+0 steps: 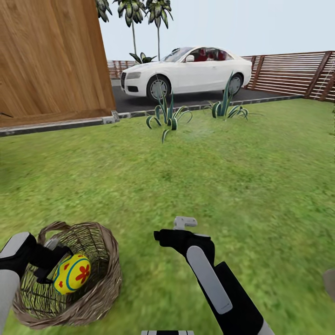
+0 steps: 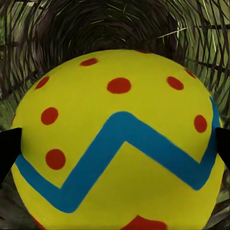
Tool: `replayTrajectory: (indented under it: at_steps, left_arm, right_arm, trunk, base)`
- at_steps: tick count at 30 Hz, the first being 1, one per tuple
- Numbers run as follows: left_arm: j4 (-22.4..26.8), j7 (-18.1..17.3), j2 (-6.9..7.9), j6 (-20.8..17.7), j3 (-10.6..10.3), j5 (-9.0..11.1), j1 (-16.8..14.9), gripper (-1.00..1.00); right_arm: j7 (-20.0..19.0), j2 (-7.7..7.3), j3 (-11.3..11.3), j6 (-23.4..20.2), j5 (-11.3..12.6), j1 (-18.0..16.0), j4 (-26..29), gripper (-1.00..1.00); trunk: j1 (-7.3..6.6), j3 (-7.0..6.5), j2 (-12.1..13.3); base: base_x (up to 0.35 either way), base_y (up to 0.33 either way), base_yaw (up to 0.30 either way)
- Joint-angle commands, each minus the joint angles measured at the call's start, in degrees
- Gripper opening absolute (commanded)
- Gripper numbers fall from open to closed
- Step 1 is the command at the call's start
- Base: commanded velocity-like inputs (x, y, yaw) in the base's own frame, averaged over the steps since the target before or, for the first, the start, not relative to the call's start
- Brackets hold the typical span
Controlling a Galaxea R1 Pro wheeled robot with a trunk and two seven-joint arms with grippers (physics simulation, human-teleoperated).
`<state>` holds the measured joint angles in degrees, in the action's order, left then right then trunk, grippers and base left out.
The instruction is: Take the three Easter eggs out of the wicker basket on the lawn in the garden, then place them on the lawn next to a single tree (choose any tree) so that all three eggs are next to the same tree and none are left in the basket.
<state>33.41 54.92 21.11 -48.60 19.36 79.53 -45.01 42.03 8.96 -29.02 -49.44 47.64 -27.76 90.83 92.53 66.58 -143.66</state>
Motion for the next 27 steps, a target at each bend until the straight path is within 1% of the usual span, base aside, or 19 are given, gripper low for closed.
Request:
replayTrajectory:
  at_steps: [1,3,7,22,27]
  left_arm:
    - [-0.3,0.9,-0.01,-0.2,0.2,0.5,0.0,-1.0]
    - [-1.8,1.2,-0.01,-0.5,0.2,0.5,0.0,-1.0]
    - [-2.8,1.4,-0.05,-0.7,0.2,0.5,0.0,-1.0]
    - [-3.0,1.7,-0.1,-0.9,0.1,0.3,0.0,-1.0]
    - [-3.0,1.7,-0.1,-1.6,0.1,0.3,0.1,-1.0]
  right_arm:
    - [0.6,0.01,0.0,-0.2,0.5,-0.1,0.1,1.0]
    - [0.5,0.01,0.1,-0.2,0.6,-0.1,0.1,1.0]
    - [0.4,0.01,0.0,-0.3,0.7,-0.1,0.0,1.0]
    - [0.4,0.01,0.0,-0.3,0.7,-0.2,-0.2,1.0]
    - [0.4,0.03,0.0,-0.3,0.7,-0.2,-0.2,1.0]
  trunk:
    - [-0.03,-0.18,0.0]
    - [-0.09,-0.62,0.0]
    - [-0.19,-1.51,0.1]
    - [-0.58,-4.83,0.3]
    - [-0.7,-5.94,0.3]
  base:
    - [0.0,0.0,0.0]
    - [0.0,0.0,0.0]
    - [0.0,0.0,0.0]
    - [0.0,0.0,0.0]
    - [0.0,0.0,0.0]
